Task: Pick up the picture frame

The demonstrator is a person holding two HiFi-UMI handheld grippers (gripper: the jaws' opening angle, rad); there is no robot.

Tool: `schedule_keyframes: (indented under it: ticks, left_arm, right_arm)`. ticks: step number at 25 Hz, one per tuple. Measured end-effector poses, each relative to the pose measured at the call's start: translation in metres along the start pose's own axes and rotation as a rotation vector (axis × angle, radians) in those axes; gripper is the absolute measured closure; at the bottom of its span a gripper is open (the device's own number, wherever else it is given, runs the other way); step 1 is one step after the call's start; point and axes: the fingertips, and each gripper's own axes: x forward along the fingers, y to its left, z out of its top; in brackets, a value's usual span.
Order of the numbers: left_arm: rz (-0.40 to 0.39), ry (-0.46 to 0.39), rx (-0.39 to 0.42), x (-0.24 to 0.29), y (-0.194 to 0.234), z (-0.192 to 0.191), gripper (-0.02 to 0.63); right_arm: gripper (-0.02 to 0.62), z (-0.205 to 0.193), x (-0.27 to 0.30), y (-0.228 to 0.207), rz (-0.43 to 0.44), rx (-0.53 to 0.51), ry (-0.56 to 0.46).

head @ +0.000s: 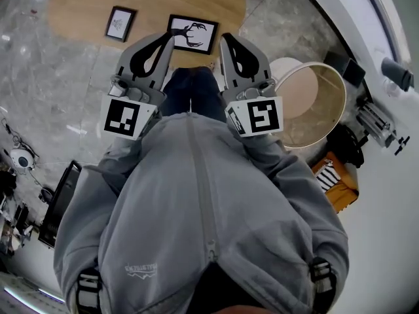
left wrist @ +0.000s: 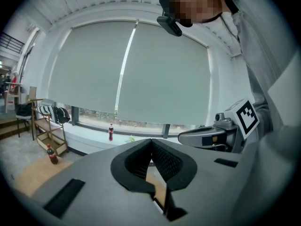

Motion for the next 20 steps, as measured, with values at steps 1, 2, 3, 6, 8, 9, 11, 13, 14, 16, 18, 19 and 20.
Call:
schedule_keyframes:
  ticks: [1, 2, 3, 6, 8, 9, 11, 13, 14, 16, 18, 19, 20]
  left_arm:
    - [-0.008, 0.003, -0.003, 0.004, 0.004, -0.008, 0.588]
    - [-0.015, 0.007, -0.004, 0.007, 0.007, -0.017, 0.588]
    - [-0.023, 0.012, -0.001, 0.011, 0.010, -0.025, 0.588]
    - [-0.036, 0.020, 0.004, 0.021, 0.019, -0.047, 0.588]
    - [-0.038, 0.024, 0.000, 0.025, 0.023, -0.060, 0.588]
    - [-0.040, 0.029, 0.000, 0.027, 0.025, -0.068, 0.588]
    - [-0.046, 0.041, 0.001, 0.031, 0.029, -0.086, 0.588]
    - [-0.044, 0.049, -0.010, 0.037, 0.034, -0.106, 0.588]
    - [-0.041, 0.050, -0.019, 0.039, 0.036, -0.116, 0.588]
    - [-0.035, 0.059, -0.036, 0.041, 0.038, -0.137, 0.588]
    - [-0.031, 0.079, -0.042, 0.043, 0.040, -0.157, 0.588]
    - [-0.031, 0.086, -0.039, 0.046, 0.042, -0.166, 0.588]
    - [-0.032, 0.090, -0.036, 0.049, 0.043, -0.175, 0.588]
  right_arm:
    - [0.563, -0.008, 0.004, -0.001, -0.001, -0.010, 0.007]
    - [0.561, -0.016, 0.007, -0.002, -0.002, -0.017, 0.014]
    - [0.563, -0.024, 0.011, -0.003, -0.004, -0.020, 0.020]
    - [0.563, -0.047, 0.021, -0.009, -0.013, -0.024, 0.037]
    - [0.561, -0.061, 0.026, -0.013, -0.019, -0.026, 0.045]
    - [0.563, -0.068, 0.028, -0.014, -0.021, -0.028, 0.048]
    - [0.563, -0.084, 0.034, -0.017, -0.024, -0.028, 0.051]
    - [0.563, -0.100, 0.041, -0.021, -0.028, -0.022, 0.049]
    - [0.563, -0.109, 0.044, -0.023, -0.028, -0.023, 0.050]
    - [0.563, -0.129, 0.047, -0.024, -0.021, -0.037, 0.070]
    - [0.563, -0.146, 0.049, -0.025, -0.015, -0.043, 0.086]
    - [0.563, -0.153, 0.051, -0.027, -0.015, -0.042, 0.089]
    - [0.563, -0.160, 0.054, -0.030, -0.015, -0.040, 0.091]
